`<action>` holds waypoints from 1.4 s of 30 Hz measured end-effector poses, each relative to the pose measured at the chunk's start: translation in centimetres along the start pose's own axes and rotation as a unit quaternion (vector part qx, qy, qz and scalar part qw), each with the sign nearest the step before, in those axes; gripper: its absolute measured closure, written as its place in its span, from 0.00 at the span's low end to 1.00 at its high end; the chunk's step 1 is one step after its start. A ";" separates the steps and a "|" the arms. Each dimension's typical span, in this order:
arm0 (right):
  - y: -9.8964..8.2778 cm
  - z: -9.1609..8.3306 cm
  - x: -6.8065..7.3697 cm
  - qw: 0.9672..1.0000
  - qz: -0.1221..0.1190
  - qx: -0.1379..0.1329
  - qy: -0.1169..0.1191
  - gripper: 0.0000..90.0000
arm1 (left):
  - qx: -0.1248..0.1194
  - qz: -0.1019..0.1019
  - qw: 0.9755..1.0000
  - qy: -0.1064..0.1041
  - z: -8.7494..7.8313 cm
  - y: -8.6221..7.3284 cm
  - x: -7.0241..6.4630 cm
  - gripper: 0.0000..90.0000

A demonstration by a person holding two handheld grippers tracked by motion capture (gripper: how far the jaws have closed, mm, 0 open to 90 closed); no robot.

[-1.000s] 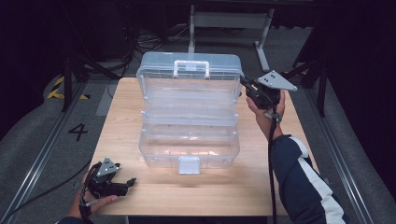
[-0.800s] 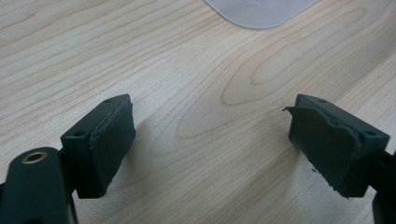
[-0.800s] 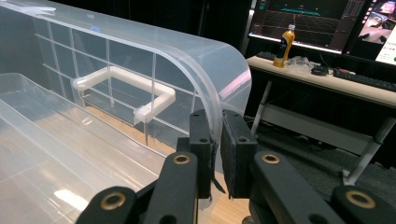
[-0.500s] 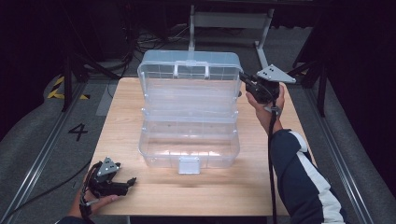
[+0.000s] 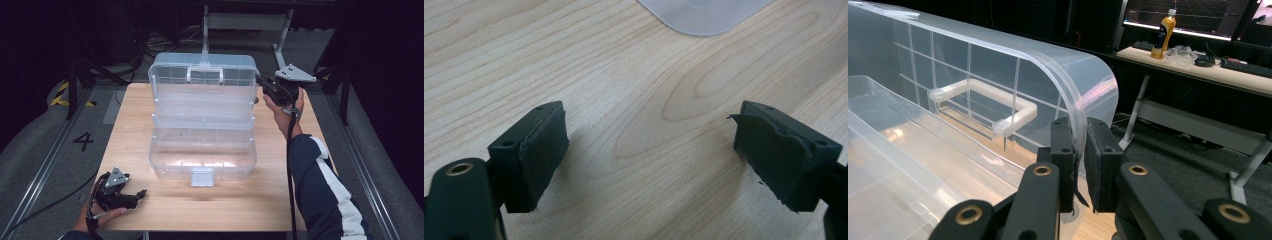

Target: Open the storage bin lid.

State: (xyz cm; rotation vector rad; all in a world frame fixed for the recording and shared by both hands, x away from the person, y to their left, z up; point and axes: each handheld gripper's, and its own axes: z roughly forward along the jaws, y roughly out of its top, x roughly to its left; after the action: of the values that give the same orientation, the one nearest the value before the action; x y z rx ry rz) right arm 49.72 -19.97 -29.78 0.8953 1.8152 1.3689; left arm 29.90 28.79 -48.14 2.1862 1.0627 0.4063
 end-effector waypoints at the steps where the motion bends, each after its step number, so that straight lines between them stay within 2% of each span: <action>1: 0.0 0.1 0.0 1.000 0.003 0.001 0.002 0.93 | -0.001 0.003 1.000 0.001 0.0 0.0 0.0 0.16; 22: 0.3 2.2 -1.4 1.000 0.020 0.021 0.009 0.93 | -0.001 0.001 1.000 -0.002 0.1 0.0 0.1 0.16; 28: 0.4 3.0 -1.8 0.999 0.027 0.028 0.011 0.92 | 0.000 0.008 1.000 0.000 0.1 0.1 0.2 0.16; 42: 0.2 4.9 -2.6 0.998 0.036 0.044 0.003 0.91 | -0.001 0.003 1.000 -0.003 0.1 0.1 0.1 0.16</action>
State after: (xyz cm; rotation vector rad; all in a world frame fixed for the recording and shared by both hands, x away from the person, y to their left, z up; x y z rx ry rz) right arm 55.26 -19.64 -30.38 1.0120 1.8767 1.3448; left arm 30.10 28.77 -48.18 2.1881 1.0522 0.4022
